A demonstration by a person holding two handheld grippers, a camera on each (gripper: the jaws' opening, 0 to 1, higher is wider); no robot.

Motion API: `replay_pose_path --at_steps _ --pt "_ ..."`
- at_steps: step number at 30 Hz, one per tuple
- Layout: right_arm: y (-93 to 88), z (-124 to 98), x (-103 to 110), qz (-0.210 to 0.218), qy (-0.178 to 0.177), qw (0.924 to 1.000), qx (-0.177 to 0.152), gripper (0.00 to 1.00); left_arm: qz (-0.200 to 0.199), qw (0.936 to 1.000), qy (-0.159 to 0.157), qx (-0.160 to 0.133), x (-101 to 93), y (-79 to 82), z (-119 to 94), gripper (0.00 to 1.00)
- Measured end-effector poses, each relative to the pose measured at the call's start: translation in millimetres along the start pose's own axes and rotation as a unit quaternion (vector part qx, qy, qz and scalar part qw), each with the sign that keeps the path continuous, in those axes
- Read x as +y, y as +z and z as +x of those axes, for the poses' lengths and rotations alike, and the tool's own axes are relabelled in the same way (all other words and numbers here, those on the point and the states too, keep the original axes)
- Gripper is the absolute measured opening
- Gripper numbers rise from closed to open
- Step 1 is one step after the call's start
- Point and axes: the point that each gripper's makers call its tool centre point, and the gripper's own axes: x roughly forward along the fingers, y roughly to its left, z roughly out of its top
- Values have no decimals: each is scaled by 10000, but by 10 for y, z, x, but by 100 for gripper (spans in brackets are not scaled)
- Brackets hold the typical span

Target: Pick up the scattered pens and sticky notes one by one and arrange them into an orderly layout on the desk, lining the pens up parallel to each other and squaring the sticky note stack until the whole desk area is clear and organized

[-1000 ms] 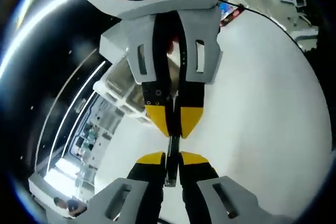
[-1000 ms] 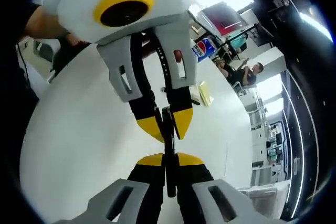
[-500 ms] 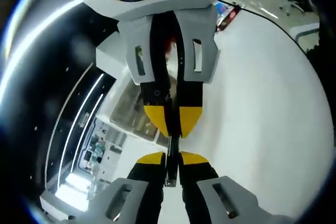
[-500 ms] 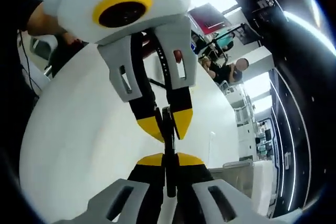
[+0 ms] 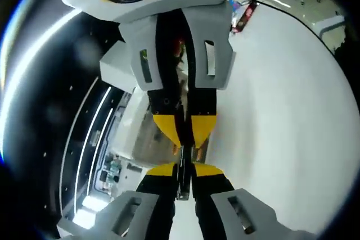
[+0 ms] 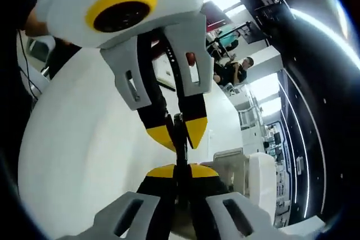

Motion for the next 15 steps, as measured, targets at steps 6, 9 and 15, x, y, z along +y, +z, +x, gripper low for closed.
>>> replay_pose_path --at_steps 6,9,15 --pt "-75 -73 -98 -20 -129 9999 72 9 41 9999 78 -68 74 115 57 11" --pt "-105 -107 -137 -32 -188 9998 87 9 81 9999 124 -75 125 156 76 11" --pt "-154 -156 -280 -17 -300 9995 80 9 212 9995 210 -53 238 201 110 11"
